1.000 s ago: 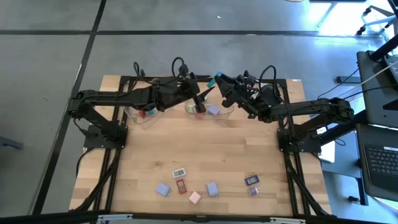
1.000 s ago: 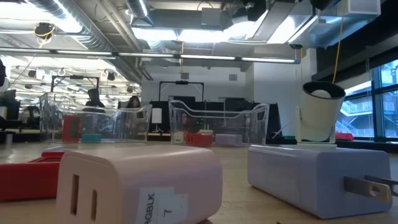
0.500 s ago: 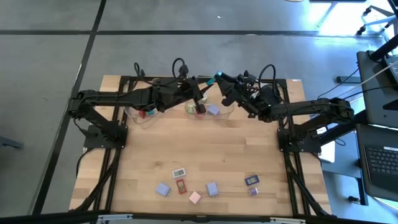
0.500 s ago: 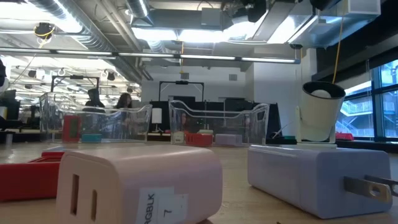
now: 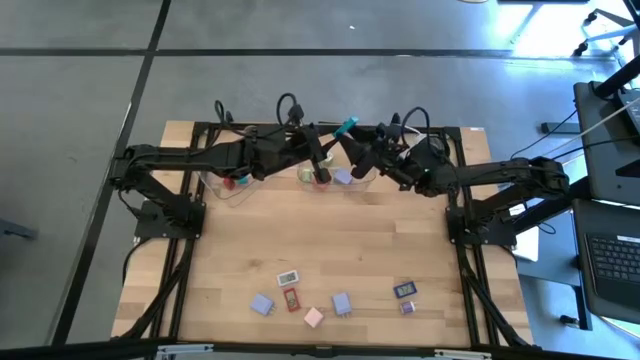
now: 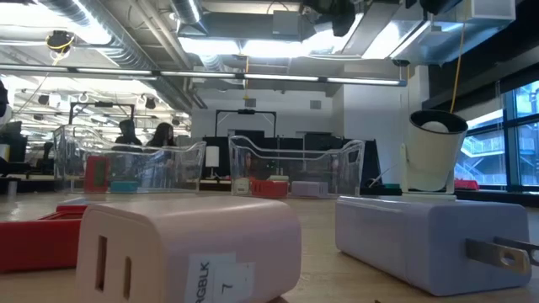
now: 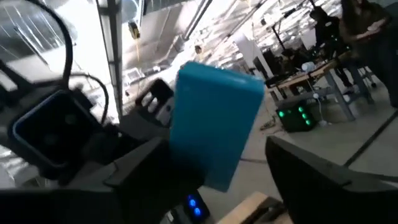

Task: Pick & Place Office items
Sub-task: Put the blue digital timer into the left transparent bin

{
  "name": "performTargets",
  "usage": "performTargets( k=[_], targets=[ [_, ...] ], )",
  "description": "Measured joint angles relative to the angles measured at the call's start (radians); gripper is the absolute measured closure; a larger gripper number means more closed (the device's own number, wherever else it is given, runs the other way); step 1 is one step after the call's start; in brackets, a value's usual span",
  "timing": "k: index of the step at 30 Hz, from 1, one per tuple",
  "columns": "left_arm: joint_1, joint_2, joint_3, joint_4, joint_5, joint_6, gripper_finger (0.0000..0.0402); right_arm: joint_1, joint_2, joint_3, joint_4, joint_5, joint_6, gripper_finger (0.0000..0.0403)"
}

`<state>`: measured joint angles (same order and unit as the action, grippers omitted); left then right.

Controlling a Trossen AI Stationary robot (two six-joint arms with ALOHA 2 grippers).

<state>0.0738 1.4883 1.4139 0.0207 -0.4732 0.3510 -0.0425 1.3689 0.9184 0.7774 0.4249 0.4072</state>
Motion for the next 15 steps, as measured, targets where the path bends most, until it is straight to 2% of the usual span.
performTargets(
  k=[6,15],
  targets=[
    [0.0,-0.013,0.0,-0.057,-0.005,-0.065,0.0338,0.0,-0.068,0.0,-0.183,-0.003,-0.003,0.0068],
    [0.04,-0.092,0.001,-0.203,-0.007,-0.227,0.0338,0.0,-0.232,0.0,-0.463,-0.026,0.025,0.0061]
  ],
)
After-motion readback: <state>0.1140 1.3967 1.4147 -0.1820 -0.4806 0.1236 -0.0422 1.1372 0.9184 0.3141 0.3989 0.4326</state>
